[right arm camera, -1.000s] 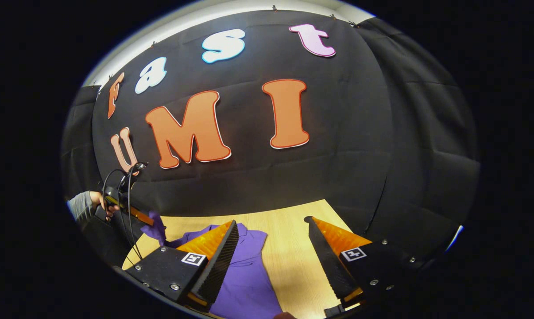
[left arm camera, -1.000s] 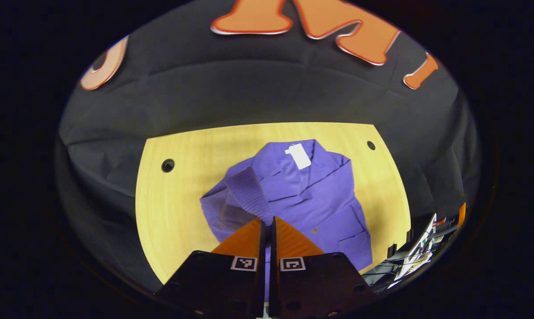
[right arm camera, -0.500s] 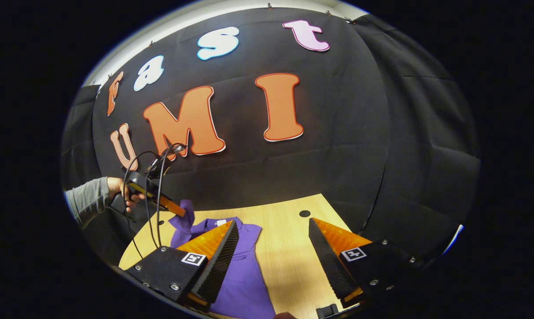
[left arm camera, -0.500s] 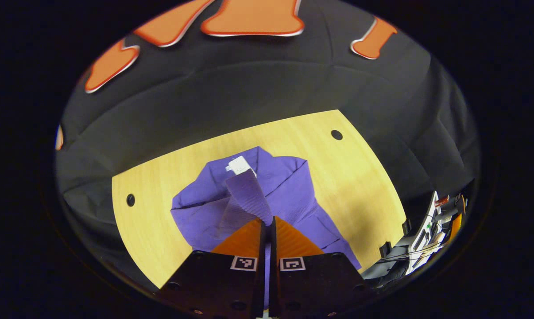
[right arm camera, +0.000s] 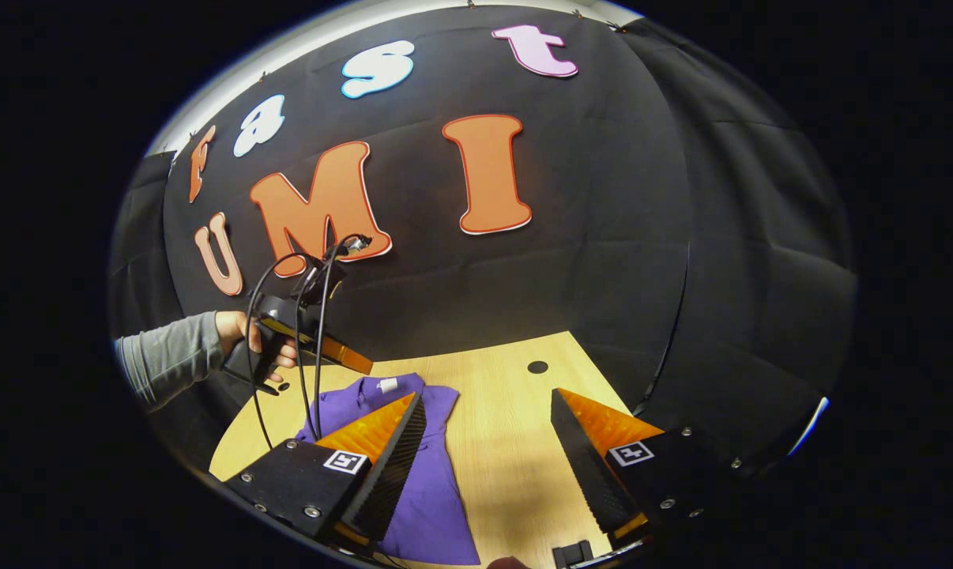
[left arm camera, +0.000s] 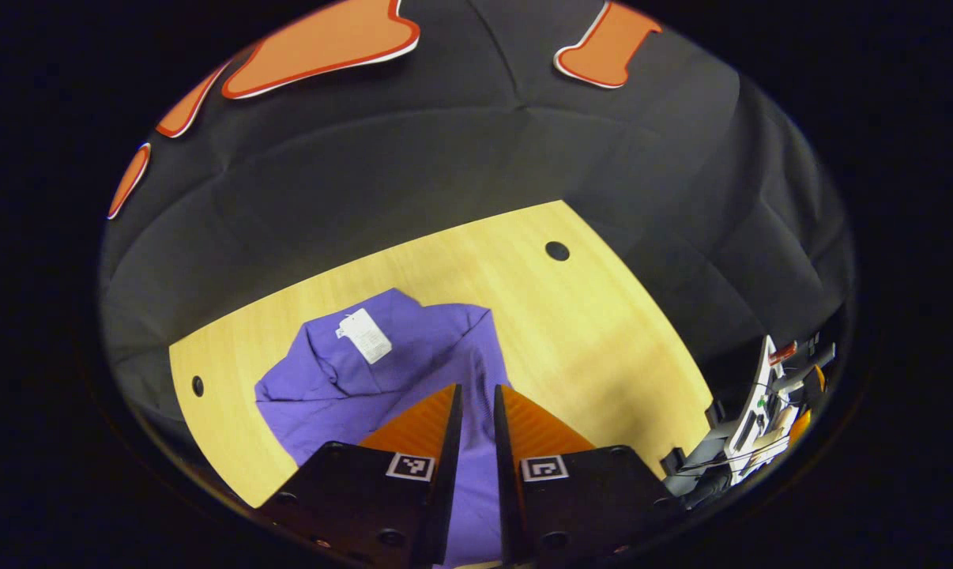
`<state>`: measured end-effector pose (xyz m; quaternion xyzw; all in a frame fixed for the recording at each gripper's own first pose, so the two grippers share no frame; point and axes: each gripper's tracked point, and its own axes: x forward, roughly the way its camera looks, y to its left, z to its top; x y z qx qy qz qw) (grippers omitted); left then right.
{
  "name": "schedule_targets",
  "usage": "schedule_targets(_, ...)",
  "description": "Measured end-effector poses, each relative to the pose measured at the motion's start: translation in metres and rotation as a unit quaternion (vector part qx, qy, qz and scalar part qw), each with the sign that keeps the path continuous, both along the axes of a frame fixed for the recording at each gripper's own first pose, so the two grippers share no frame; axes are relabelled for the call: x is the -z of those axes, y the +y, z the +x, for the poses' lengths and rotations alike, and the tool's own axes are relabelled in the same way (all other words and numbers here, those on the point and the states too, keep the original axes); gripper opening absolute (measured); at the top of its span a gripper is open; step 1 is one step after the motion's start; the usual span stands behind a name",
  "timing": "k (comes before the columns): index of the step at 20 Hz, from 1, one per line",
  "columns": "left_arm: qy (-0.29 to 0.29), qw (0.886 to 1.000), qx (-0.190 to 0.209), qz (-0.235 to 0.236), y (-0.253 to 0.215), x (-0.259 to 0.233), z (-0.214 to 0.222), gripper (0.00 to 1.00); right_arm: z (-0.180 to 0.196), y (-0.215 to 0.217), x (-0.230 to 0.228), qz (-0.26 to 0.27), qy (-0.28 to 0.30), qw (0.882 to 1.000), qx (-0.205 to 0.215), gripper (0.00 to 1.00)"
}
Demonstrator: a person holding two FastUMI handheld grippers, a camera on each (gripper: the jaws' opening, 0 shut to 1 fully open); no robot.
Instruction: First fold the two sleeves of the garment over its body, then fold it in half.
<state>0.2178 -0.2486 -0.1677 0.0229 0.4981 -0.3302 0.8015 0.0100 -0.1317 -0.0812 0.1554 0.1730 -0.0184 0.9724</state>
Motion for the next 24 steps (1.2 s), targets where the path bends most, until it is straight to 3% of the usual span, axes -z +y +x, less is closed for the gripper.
schedule_targets(1,-0.004,1.0,0.0,-0.008,0.001,-0.004,-0.003,0.28,0.001,0.0,0.0,0.001,0.0,1.0,-0.002,0.95)
schedule_targets(5,-0.046,0.999,-0.011,-0.005,0.032,-0.015,-0.014,0.59,0.005,0.006,0.01,-0.008,0.011,1.0,-0.011,0.95)
schedule_targets(8,-0.086,0.995,-0.046,0.017,0.079,-0.017,-0.021,0.79,0.006,0.019,0.019,-0.014,0.023,0.999,-0.025,0.95)
schedule_targets(10,-0.093,0.993,-0.076,0.018,0.107,-0.023,-0.031,0.86,0.007,0.03,0.02,-0.016,0.027,0.999,-0.038,0.95)
schedule_targets(16,-0.157,0.974,-0.162,0.032,0.195,-0.034,-0.049,0.87,0.012,0.067,0.025,-0.028,0.038,0.996,-0.076,0.95)
schedule_targets(18,-0.182,0.965,-0.184,0.04,0.22,-0.036,-0.062,0.92,0.012,0.079,0.034,-0.026,0.049,0.995,-0.087,0.95)
schedule_targets(24,-0.21,0.95,-0.218,0.079,0.286,-0.008,-0.117,0.91,0.001,0.104,0.076,-0.04,0.101,0.987,-0.116,0.95)
